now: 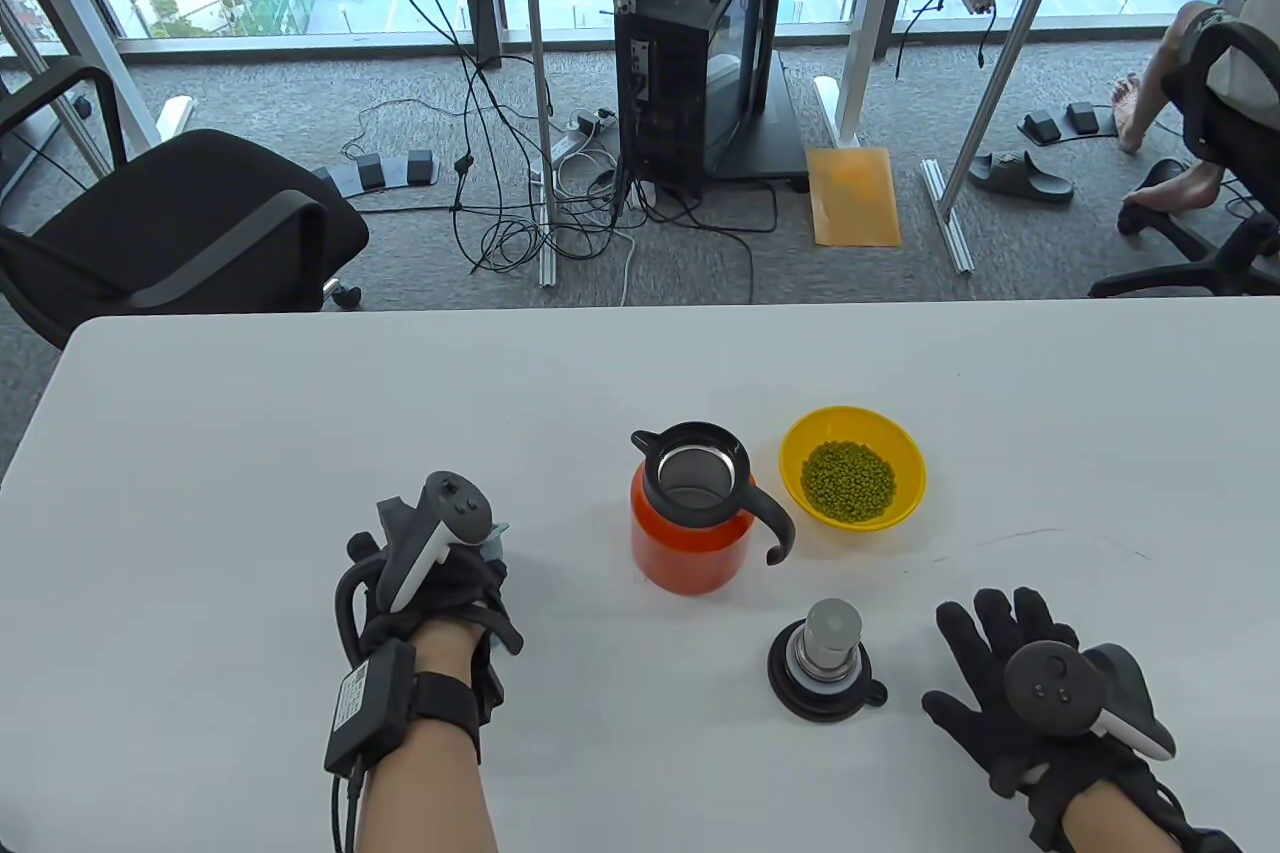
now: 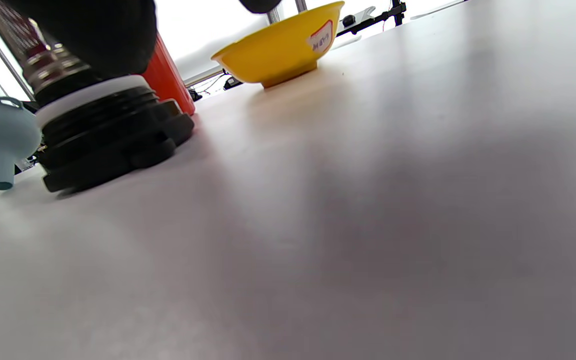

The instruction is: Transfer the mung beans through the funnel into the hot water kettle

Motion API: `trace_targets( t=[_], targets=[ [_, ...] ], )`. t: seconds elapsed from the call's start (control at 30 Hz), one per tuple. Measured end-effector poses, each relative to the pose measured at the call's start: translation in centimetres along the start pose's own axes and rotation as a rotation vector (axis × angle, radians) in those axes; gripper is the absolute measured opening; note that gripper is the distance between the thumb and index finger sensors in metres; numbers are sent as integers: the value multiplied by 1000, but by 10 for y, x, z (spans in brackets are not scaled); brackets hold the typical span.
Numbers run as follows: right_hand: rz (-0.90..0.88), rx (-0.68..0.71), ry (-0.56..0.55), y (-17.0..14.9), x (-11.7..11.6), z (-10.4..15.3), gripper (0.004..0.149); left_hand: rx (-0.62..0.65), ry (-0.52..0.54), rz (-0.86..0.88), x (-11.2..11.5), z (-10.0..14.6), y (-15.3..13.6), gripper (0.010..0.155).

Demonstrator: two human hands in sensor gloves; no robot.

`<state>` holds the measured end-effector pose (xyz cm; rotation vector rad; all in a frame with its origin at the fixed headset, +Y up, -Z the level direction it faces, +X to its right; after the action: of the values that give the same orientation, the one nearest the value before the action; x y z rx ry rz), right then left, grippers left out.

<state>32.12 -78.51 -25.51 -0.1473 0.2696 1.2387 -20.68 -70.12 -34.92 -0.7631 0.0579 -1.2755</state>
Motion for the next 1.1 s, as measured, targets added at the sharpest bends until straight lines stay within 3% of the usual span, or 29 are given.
trace_targets(
  t=[0.27,0.47,0.67,0.87,1.1],
  targets=[
    [16,-34,-4,-2,1,2,89,138,123,127,-45,37,24,52],
    [5,-35,-9,-3,3,3,89,209,240,87,-83,71,60,52],
    [0,-35,-11,-3,3,3,89,271,305,59,-107,96,93,53],
    [-6,-35,-19,-3,4,4,89,366,342,45,-109,115,126,53],
    [-18,-28,-21,-3,4,4,88,483,342,-13,-85,130,161,52]
  ],
)
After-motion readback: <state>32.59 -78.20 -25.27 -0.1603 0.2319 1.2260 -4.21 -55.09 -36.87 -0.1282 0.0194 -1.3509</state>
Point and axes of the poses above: the tracker on the back of each hand, its own y axis roughly to the thumb side, its own z axis roughly from the fingertips to the wrist, x = y × z, the point moved 1 cm from there along -z, roughly from the wrist to the fingertips, and after that the axes turned 13 degrees about -x, right-handed, at the moved point
